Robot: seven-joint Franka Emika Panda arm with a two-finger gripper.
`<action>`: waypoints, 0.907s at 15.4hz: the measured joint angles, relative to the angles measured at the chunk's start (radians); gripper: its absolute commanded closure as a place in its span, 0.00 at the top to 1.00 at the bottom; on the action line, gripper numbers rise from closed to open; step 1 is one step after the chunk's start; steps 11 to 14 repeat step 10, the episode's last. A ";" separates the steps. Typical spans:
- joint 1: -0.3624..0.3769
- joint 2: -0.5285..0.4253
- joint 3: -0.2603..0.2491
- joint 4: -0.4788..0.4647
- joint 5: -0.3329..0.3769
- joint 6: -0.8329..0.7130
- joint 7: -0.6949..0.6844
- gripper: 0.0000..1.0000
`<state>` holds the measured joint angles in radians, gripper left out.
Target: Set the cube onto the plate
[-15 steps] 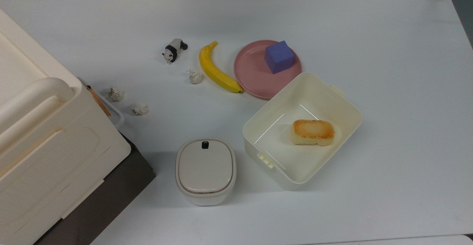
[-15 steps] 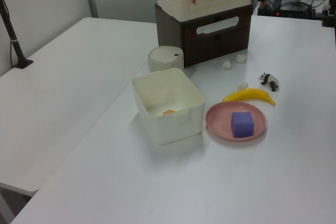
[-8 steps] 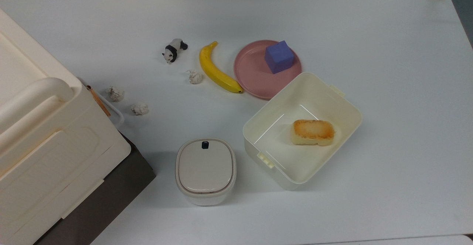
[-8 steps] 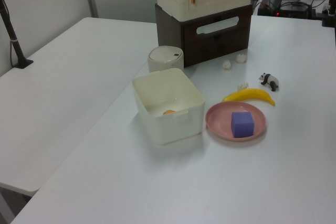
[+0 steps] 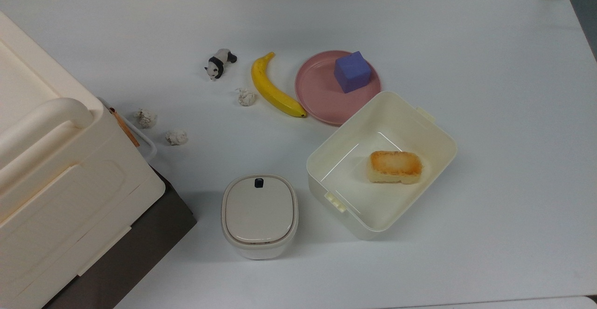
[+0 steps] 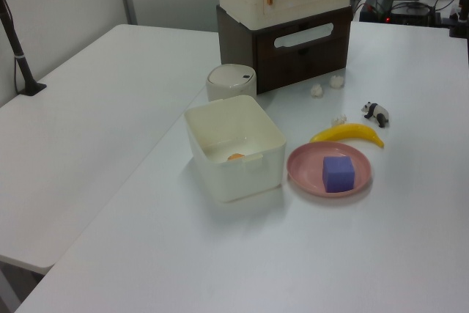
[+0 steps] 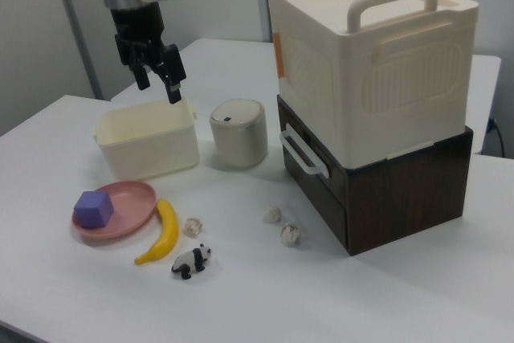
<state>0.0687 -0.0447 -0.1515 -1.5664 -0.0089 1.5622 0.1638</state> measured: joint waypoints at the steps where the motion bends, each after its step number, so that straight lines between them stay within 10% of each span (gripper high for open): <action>1: 0.000 0.000 -0.004 0.001 0.000 0.000 -0.012 1.00; 14: 0.000 0.001 -0.010 0.005 0.001 0.000 -0.130 1.00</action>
